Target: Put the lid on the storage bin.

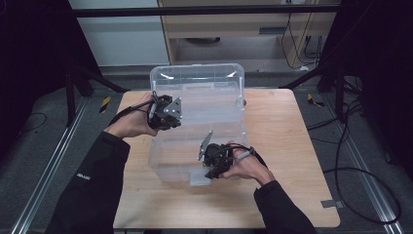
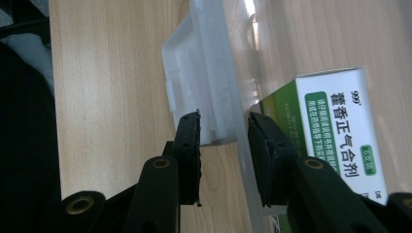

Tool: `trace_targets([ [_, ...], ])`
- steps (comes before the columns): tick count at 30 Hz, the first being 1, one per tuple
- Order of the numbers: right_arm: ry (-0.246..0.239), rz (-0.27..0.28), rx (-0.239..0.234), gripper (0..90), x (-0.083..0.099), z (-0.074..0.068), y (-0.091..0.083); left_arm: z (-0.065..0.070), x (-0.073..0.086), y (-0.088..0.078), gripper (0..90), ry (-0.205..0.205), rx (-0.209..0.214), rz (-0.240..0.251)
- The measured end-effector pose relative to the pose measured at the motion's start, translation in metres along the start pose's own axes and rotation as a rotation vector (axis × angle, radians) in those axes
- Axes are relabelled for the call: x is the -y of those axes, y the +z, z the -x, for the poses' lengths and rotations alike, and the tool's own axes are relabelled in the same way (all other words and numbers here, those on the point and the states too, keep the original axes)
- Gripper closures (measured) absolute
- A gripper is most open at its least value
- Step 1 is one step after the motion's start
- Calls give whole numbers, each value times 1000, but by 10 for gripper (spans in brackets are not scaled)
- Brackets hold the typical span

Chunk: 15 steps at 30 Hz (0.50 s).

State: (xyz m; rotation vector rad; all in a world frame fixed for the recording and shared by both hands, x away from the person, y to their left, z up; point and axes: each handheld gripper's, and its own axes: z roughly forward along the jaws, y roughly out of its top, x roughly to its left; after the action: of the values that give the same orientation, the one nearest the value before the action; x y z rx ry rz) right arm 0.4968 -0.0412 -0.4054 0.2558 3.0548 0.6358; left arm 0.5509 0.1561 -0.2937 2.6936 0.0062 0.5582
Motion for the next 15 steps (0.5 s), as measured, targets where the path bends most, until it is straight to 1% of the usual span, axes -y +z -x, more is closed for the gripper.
trace_targets([
  [4, -3, 0, -1, 666, 0, 0, 0, 6, 1, -2, 887, 3, 5, 1],
  [5, 1, -2, 0, 666, 0, 0, 0, 8, 1, -2, 886, -4, 8, 3],
  [9, -7, 0, 4, 665, 0, -1, 0, 14, 4, -3, 886, -2, 9, 14],
  [10, -6, -3, 6, 664, 0, -1, 0, 19, 6, -3, 885, -46, 29, 3],
  [12, -8, 1, 13, 663, 0, -2, 0, 21, 7, -3, 885, -47, 32, 10],
  [15, -12, 5, 13, 662, 1, -2, -1, 24, 7, -4, 885, -43, 34, 9],
])
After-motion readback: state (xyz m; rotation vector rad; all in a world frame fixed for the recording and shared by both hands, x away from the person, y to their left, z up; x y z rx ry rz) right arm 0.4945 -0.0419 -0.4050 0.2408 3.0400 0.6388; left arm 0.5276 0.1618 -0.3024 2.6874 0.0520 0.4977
